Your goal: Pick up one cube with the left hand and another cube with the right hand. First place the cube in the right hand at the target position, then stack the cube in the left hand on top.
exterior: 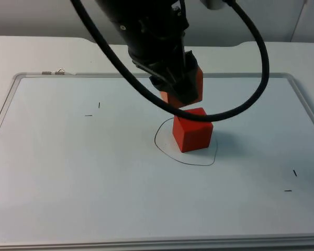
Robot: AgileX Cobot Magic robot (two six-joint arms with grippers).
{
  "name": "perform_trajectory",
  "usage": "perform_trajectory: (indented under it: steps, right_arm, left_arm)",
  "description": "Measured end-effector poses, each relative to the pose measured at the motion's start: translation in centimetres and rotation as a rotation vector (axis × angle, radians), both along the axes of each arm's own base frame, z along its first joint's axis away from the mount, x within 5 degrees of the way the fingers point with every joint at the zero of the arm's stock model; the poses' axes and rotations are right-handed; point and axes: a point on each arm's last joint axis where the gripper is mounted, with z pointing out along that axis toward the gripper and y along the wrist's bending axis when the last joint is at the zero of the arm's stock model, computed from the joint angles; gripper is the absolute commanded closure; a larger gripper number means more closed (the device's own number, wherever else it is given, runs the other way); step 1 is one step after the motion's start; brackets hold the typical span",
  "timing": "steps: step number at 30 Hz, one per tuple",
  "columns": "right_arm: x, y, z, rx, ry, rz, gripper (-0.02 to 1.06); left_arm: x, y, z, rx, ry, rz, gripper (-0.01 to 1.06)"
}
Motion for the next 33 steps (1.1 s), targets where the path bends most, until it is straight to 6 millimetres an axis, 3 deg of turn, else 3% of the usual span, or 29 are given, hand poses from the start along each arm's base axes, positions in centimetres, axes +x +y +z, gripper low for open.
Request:
perform_trajectory:
  steps: [6, 15, 33]
  right_arm:
    - [0.0, 0.0, 0.0, 0.001, 0.001, -0.001, 0.14]
    - [0.0, 0.0, 0.0, 0.004, -0.002, -0.001, 0.14]
    - [0.0, 0.0, 0.1, 0.007, -0.002, -0.001, 0.14]
  left_arm:
    - [1.6, -1.0, 0.1, 0.007, -0.025, -0.024, 1.05]
    - [3.7, -2.4, -2.3, 0.045, 0.036, -0.013, 1.05]
    - [3.2, -3.8, -4.3, 0.071, 0.043, -0.03, 1.05]
